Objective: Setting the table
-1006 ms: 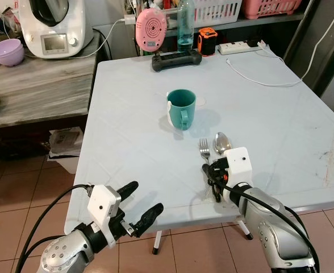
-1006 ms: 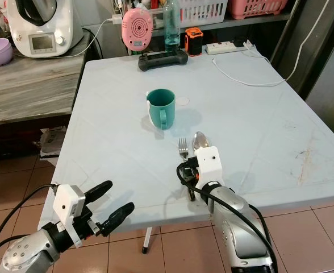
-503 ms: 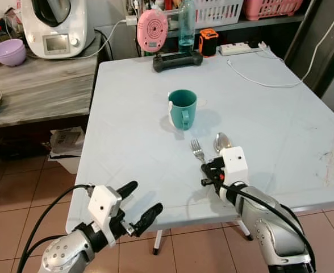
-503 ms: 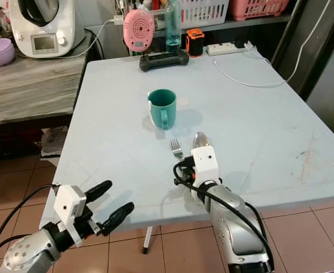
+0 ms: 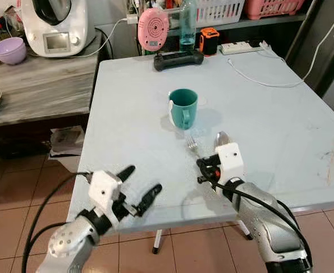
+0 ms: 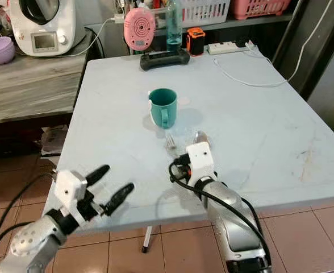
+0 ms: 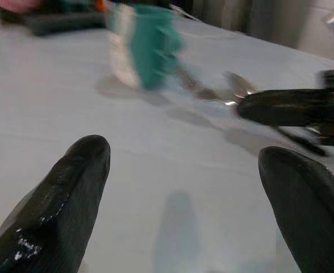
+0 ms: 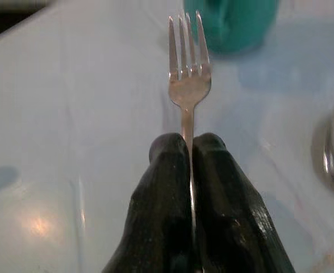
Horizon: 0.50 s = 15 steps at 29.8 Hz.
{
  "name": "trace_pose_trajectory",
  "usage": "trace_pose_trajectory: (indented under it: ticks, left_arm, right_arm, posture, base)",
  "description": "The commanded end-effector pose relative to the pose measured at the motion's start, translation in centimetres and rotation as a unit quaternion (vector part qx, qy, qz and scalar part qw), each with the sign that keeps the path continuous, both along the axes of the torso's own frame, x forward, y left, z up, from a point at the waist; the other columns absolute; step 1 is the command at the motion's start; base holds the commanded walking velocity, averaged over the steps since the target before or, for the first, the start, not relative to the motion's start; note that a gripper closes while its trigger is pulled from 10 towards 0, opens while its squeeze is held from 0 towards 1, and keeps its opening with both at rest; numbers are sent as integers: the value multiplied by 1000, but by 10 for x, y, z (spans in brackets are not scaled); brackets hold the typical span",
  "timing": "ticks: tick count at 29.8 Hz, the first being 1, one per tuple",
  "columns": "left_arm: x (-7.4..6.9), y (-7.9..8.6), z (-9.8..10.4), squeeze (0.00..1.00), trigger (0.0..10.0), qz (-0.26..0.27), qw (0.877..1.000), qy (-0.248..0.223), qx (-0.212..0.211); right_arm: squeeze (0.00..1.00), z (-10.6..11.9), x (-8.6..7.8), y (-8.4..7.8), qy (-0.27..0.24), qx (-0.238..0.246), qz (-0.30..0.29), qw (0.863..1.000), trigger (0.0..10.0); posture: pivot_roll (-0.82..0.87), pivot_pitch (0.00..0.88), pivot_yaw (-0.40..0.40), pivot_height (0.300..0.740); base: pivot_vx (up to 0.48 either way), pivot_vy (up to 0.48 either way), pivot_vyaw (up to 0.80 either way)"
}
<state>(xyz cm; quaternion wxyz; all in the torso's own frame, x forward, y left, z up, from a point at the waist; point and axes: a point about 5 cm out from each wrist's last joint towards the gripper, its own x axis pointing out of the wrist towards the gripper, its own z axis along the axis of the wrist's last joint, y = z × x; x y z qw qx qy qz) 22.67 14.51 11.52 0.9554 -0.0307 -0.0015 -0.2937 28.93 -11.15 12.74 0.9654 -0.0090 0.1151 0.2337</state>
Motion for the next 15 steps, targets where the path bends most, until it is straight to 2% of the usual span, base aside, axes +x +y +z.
trace_pose_trajectory:
  ticks: [1, 2, 5, 6, 7, 8, 10, 11, 12, 13, 15]
  left_arm:
    - [3, 12, -2, 0, 10000, 39, 999, -3, 11]
    - [7, 19, -1, 0, 10000, 69, 997, -10, 14]
    - [14, 30, -1, 0, 10000, 115, 993, -16, 22]
    - [20, 41, 1, 0, 10000, 158, 987, -21, 28]
    - [20, 41, 1, 0, 10000, 158, 987, -21, 28]
    - [26, 50, 2, 0, 10000, 198, 979, -26, 32]
    - [28, 52, 3, 0, 10000, 210, 977, -28, 33]
    - [31, 58, 4, 0, 10000, 232, 971, -32, 37]
    - [31, 58, 4, 0, 10000, 232, 971, -32, 37]
    - [32, 61, 5, 0, 10000, 243, 969, -33, 33]
    - [35, 67, 5, 0, 10000, 264, 964, -34, 27]
  right_arm:
    - [0, 11, 2, 5, -30, 12, 11, 999, 0]
    - [0, 17, 3, 5, -52, 16, 13, 998, 0]
    - [0, 27, 5, 6, -84, 23, 15, 996, 0]
    - [0, 33, 5, 6, -106, 26, 16, 994, 0]
    - [0, 33, 5, 6, -106, 26, 16, 994, 0]
    - [0, 37, 5, 7, -125, 29, 16, 992, 0]
    - [0, 38, 5, 7, -131, 30, 15, 991, 0]
    - [0, 40, 6, 6, -142, 28, 11, 989, 8510]
    - [0, 40, 6, 6, -142, 28, 11, 989, 8510]
    - [0, 42, 6, 5, -151, 27, 9, 988, 10000]
    - [0, 44, 7, 5, -164, 21, 4, 986, 10000]
  posture:
    - [-110, 86, 73, 740]
    - [-110, 86, 73, 740]
    - [-109, 83, 69, 740]
    - [-109, 83, 69, 740]
    - [-109, 83, 69, 740]
    - [-107, 78, 69, 740]
    - [-107, 78, 69, 740]
    - [-107, 78, 69, 740]
    - [-107, 78, 69, 740]
    - [-107, 78, 69, 740]
    - [-107, 72, 69, 740]
  base:
    - [0, 0, 0]
    - [0, 0, 0]
    - [0, 0, 0]
    - [0, 0, 0]
    - [0, 0, 0]
    - [0, 0, 0]
    - [0, 0, 0]
    - [0, 0, 0]
    - [0, 0, 0]
    - [0, 0, 0]
    - [0, 0, 0]
